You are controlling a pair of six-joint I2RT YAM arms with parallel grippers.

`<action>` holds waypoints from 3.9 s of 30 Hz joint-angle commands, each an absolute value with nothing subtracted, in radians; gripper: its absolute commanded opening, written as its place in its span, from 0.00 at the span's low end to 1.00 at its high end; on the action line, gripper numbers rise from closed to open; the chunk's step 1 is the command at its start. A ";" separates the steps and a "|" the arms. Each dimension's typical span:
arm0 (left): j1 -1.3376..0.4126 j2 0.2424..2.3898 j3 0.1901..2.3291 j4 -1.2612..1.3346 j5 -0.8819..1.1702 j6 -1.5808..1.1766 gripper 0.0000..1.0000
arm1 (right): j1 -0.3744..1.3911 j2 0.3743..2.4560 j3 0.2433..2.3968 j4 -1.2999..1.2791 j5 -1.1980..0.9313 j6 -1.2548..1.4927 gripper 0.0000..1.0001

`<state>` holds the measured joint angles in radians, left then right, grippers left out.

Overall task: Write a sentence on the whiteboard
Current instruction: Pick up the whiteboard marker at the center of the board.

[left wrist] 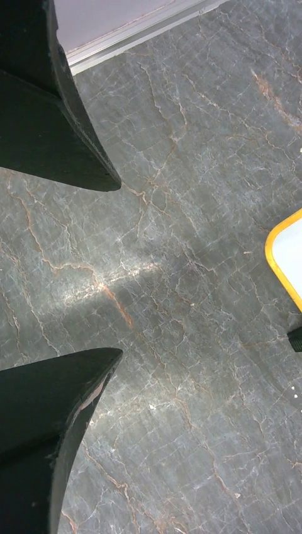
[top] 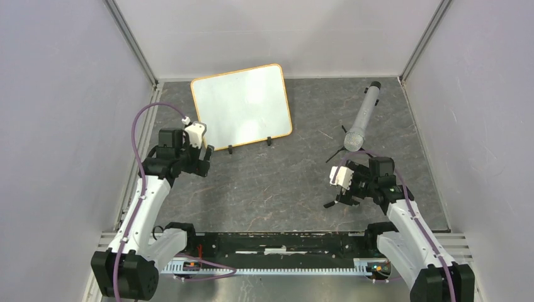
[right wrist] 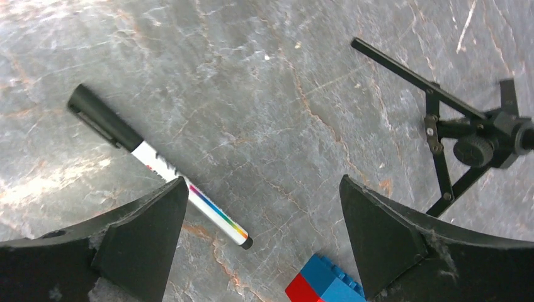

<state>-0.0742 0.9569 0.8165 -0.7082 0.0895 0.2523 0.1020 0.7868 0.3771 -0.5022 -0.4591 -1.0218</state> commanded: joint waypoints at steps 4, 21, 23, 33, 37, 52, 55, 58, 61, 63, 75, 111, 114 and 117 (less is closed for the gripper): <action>-0.072 0.948 0.866 -0.689 0.103 0.219 1.00 | 0.101 0.850 0.485 -0.739 -0.581 -1.341 0.99; -0.073 0.998 0.907 -0.705 0.163 0.219 1.00 | 0.157 0.974 0.454 -0.708 -0.491 -1.491 0.72; -0.073 1.004 0.915 -0.710 0.179 0.218 1.00 | 0.171 0.986 0.443 -0.702 -0.484 -1.499 0.70; -0.073 1.034 0.957 -0.731 0.232 0.219 1.00 | 0.271 1.051 0.401 -0.690 -0.445 -1.518 0.37; -0.074 1.045 0.973 -0.733 0.268 0.218 1.00 | 0.325 1.120 0.413 -0.708 -0.441 -1.489 0.21; -0.097 1.076 1.035 -0.799 0.416 0.301 1.00 | 0.394 1.281 0.442 -0.703 -0.452 -1.350 0.06; -0.100 1.064 1.040 -0.798 0.481 0.302 1.00 | 0.413 1.298 0.471 -0.677 -0.469 -1.270 0.00; -0.113 1.056 1.040 -0.799 0.541 0.306 1.00 | 0.444 1.287 0.507 -0.631 -0.511 -1.159 0.00; -0.165 1.045 1.028 -0.798 0.571 0.329 1.00 | 0.469 1.306 0.571 -0.623 -0.581 -1.069 0.00; -0.203 1.038 1.010 -0.798 0.605 0.358 1.00 | 0.483 1.339 0.627 -0.638 -0.649 -1.010 0.00; -0.456 0.969 0.935 -0.794 0.672 0.572 0.95 | 0.527 1.475 0.754 -0.471 -0.960 -0.603 0.00; -1.118 1.209 0.968 -0.739 0.168 1.013 0.56 | 0.693 1.483 0.726 -0.141 -1.136 -0.130 0.00; -1.140 1.231 0.965 -0.723 0.163 1.006 0.57 | 0.695 1.482 0.727 -0.141 -1.146 -0.128 0.00; -1.163 1.251 0.958 -0.698 0.150 1.000 0.58 | 0.695 1.477 0.730 -0.140 -1.148 -0.126 0.00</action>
<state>-1.1316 1.2304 0.9703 -0.7670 0.1745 0.9630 0.6903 1.5108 0.7235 -0.1684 -1.1122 -0.1345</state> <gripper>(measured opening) 0.578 0.033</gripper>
